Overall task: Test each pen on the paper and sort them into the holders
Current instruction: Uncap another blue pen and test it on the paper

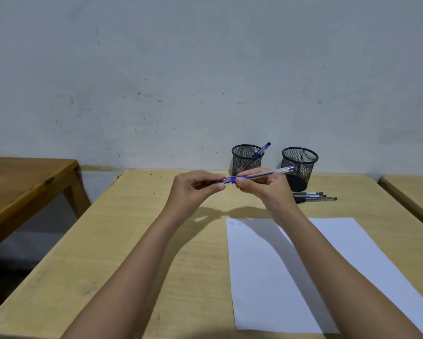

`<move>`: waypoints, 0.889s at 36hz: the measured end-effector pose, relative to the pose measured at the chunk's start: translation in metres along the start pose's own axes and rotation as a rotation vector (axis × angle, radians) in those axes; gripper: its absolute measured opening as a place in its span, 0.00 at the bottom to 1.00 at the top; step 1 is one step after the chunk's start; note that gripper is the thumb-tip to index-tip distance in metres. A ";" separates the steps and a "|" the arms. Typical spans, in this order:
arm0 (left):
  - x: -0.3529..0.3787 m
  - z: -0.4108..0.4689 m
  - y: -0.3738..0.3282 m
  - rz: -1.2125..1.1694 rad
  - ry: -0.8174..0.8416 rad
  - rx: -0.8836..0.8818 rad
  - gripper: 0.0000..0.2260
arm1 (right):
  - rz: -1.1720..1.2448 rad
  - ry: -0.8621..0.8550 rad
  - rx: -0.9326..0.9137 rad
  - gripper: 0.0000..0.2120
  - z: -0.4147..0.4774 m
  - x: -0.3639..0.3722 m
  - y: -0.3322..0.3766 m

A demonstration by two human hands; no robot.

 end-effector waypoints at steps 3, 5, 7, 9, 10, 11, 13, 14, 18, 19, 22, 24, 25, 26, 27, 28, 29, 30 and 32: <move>-0.001 -0.001 0.002 0.032 0.000 0.011 0.09 | 0.028 -0.007 0.046 0.04 -0.001 0.001 -0.008; -0.002 -0.002 0.003 0.054 -0.006 0.017 0.09 | 0.048 -0.018 0.080 0.04 -0.001 0.001 -0.014; -0.001 -0.003 0.005 0.068 -0.017 0.016 0.08 | 0.065 -0.033 0.111 0.06 -0.002 0.000 -0.018; 0.000 -0.004 0.007 0.070 -0.031 0.010 0.08 | 0.093 -0.051 0.147 0.08 -0.002 -0.002 -0.022; 0.001 -0.004 0.008 0.075 -0.034 0.009 0.08 | 0.109 -0.063 0.168 0.08 -0.002 -0.003 -0.024; 0.003 -0.003 0.009 0.083 -0.036 0.009 0.08 | 0.123 -0.074 0.190 0.08 -0.003 -0.004 -0.026; 0.005 -0.003 0.011 0.096 -0.037 0.008 0.08 | 0.146 -0.097 0.236 0.07 -0.002 -0.006 -0.031; 0.006 -0.002 0.012 0.101 -0.036 0.007 0.08 | 0.159 -0.106 0.257 0.06 -0.002 -0.006 -0.033; 0.010 -0.001 0.017 0.124 -0.029 -0.004 0.08 | 0.207 -0.129 0.324 0.04 0.000 -0.008 -0.040; 0.011 -0.001 0.018 0.127 -0.026 -0.010 0.08 | 0.211 -0.135 0.331 0.03 0.000 -0.009 -0.041; 0.016 -0.003 0.025 0.114 -0.021 -0.051 0.09 | 0.170 -0.139 0.276 0.04 0.002 -0.014 -0.041; 0.018 -0.004 0.027 0.099 -0.009 -0.071 0.09 | 0.121 -0.128 0.199 0.04 0.004 -0.016 -0.038; 0.020 -0.004 0.027 0.089 -0.001 -0.078 0.08 | 0.103 -0.120 0.163 0.03 0.004 -0.017 -0.036; 0.020 -0.004 0.027 0.072 0.007 -0.088 0.08 | 0.090 -0.107 0.129 0.03 0.004 -0.018 -0.035; 0.021 -0.004 0.027 0.051 0.017 -0.102 0.07 | 0.079 -0.095 0.096 0.03 0.004 -0.018 -0.032; 0.021 -0.004 0.027 0.028 0.028 -0.119 0.07 | 0.067 -0.082 0.063 0.04 0.005 -0.018 -0.030; 0.021 -0.004 0.028 0.009 0.037 -0.137 0.07 | 0.050 -0.071 0.030 0.04 0.005 -0.017 -0.027; 0.020 -0.005 0.029 -0.009 0.042 -0.163 0.07 | 0.033 -0.062 -0.003 0.05 0.005 -0.016 -0.025; 0.019 -0.004 0.033 -0.059 0.054 -0.239 0.07 | 0.012 -0.051 -0.052 0.06 0.006 -0.015 -0.021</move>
Point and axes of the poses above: each hand's wrist, its own z-axis towards the middle knuckle, its own x-axis out of the palm, y = z × x, the point moved 7 cm from there along z, towards the middle knuckle, and after that the axes turned 15 degrees about -y, right-handed, at the moved point
